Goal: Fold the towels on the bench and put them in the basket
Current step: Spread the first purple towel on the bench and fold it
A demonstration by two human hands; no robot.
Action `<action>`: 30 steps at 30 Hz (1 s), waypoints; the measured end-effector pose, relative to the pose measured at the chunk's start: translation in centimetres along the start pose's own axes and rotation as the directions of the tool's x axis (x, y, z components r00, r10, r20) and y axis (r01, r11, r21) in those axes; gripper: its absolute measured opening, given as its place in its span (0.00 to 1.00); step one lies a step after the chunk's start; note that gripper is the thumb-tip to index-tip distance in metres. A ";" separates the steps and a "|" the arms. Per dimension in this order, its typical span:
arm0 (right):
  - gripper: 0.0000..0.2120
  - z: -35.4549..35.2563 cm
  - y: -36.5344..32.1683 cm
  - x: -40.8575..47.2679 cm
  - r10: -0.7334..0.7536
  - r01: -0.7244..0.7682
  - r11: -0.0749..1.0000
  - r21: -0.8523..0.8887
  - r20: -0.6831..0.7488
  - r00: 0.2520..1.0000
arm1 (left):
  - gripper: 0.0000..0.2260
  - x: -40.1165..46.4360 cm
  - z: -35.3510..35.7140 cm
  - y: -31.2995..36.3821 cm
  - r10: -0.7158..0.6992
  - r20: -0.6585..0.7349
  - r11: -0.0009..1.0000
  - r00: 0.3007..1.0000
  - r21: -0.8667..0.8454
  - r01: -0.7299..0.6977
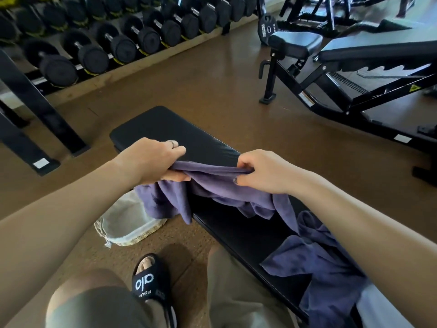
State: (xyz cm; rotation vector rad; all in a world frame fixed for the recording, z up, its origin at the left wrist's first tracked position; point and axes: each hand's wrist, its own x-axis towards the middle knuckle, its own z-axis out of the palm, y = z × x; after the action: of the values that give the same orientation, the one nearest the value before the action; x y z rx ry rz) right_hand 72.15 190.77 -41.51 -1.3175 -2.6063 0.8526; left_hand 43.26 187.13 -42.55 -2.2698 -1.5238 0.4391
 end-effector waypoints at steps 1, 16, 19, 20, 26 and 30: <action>0.06 -0.1 0.6 0.2 0.011 -0.012 1.000 -0.023 -0.039 0.999 | 0.34 0.4 0.1 -0.2 0.022 0.013 1.000 1.000 -0.013 -0.022; 0.03 -10.8 3.7 0.7 0.069 -0.346 0.888 -0.303 -0.656 0.752 | 0.10 13.1 -7.5 -6.3 -0.574 -0.252 0.785 0.779 -0.442 0.434; 0.04 -9.2 1.7 -1.1 0.079 -0.307 0.875 -0.373 -0.516 0.853 | 0.10 11.8 -6.8 -6.7 -0.531 -0.324 0.828 0.783 -0.396 0.397; 0.05 -7.7 1.2 -1.6 0.107 -0.293 0.861 -0.415 -0.414 0.904 | 0.10 11.0 -5.6 -6.1 -0.466 -0.320 0.869 0.825 -0.338 0.360; 0.06 4.6 0.9 -1.9 0.181 -0.139 0.925 -0.354 0.090 0.979 | 0.15 5.2 5.0 -0.4 -0.173 -0.006 0.982 0.985 -0.078 0.172; 0.05 9.4 0.9 -1.7 0.214 -0.123 0.956 -0.267 0.345 0.914 | 0.12 1.9 9.1 2.4 -0.220 0.104 0.953 0.970 -0.191 0.236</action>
State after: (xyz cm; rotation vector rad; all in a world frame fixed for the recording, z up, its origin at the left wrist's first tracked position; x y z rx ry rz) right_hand 70.80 185.78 -49.59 -1.6055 -3.0004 0.9131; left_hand 41.83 189.25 -51.81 -2.2073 -1.9259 0.3271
